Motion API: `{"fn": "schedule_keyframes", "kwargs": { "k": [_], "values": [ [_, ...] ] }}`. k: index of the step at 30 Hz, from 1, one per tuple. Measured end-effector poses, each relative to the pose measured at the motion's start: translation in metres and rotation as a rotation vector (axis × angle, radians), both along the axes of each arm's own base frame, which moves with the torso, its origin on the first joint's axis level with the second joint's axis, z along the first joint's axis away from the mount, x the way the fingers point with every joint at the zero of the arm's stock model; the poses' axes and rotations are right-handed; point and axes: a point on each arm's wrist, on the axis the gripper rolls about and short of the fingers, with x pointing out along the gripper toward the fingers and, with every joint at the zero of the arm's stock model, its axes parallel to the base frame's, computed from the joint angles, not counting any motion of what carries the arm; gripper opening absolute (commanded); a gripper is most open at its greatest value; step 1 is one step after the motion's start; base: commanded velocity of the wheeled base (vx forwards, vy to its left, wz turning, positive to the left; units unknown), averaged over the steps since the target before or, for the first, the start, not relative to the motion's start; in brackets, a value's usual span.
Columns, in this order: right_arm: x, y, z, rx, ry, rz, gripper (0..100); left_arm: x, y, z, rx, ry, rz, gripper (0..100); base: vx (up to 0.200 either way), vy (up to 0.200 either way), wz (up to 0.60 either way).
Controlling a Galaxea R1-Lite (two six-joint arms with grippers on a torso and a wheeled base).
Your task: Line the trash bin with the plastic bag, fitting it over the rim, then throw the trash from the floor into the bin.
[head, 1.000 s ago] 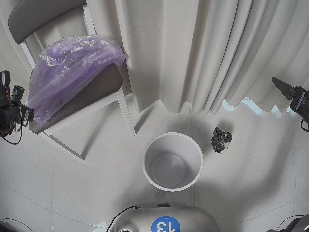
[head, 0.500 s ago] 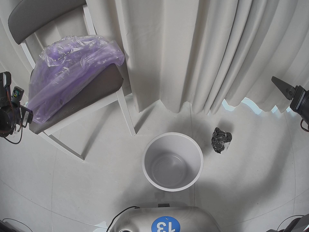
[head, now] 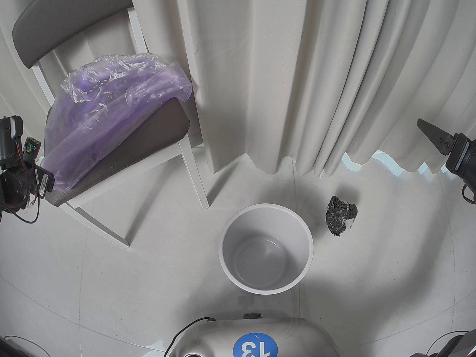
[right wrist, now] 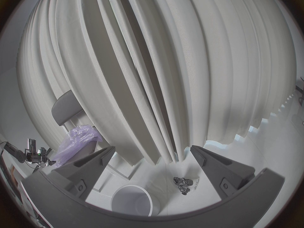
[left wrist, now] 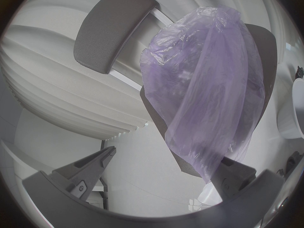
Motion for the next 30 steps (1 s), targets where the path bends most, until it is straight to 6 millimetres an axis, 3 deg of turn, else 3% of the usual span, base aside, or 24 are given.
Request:
{"fn": "schedule_keyframes", "kwargs": {
  "k": [30],
  "values": [
    [0.0,0.0,0.002,0.006,-0.022,0.001,100,-0.014,0.002,0.027,0.037,-0.091,0.061,100,0.0,0.0,0.0]
  ]
}}
